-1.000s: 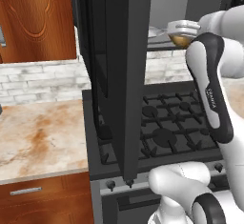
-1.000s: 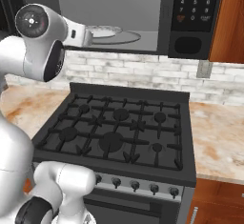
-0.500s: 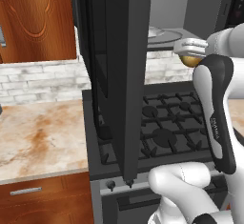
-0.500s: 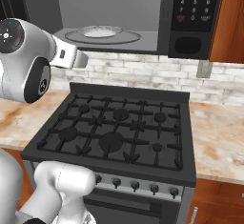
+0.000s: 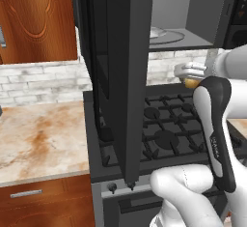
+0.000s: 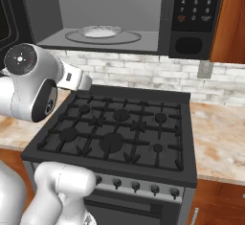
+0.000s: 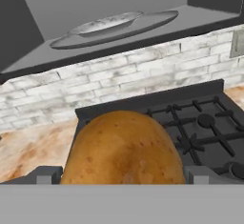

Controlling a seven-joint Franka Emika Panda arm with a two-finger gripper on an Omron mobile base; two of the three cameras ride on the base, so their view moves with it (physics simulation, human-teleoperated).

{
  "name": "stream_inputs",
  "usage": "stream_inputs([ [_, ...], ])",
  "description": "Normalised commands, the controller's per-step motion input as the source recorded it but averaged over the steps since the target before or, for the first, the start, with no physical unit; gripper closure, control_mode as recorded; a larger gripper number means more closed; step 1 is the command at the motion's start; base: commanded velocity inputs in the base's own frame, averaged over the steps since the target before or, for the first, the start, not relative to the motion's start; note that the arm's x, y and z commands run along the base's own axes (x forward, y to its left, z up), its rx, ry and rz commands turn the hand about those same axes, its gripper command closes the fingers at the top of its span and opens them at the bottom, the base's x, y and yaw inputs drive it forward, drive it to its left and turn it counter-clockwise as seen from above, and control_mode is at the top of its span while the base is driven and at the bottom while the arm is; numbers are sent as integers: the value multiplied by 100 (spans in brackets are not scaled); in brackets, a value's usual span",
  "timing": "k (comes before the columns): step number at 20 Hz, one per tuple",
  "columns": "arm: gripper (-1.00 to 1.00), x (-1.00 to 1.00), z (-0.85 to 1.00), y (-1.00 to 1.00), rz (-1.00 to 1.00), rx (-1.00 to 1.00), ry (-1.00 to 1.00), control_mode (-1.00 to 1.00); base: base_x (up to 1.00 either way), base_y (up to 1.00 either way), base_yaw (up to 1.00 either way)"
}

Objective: Retrieve the reheated potato from the microwave, then place the potato, cheese, and condiment on the cutting board.

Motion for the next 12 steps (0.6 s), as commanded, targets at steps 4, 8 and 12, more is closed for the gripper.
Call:
stream_inputs([
  [4, 100, 14, -56, -2, 0, 1, 3, -100, 0, 0, 0],
  [8, 100, 20, -54, 0, 0, 1, 0, -100, 0, 0, 0],
  [12, 100, 17, -49, -3, 0, 0, 8, -100, 0, 0, 0],
])
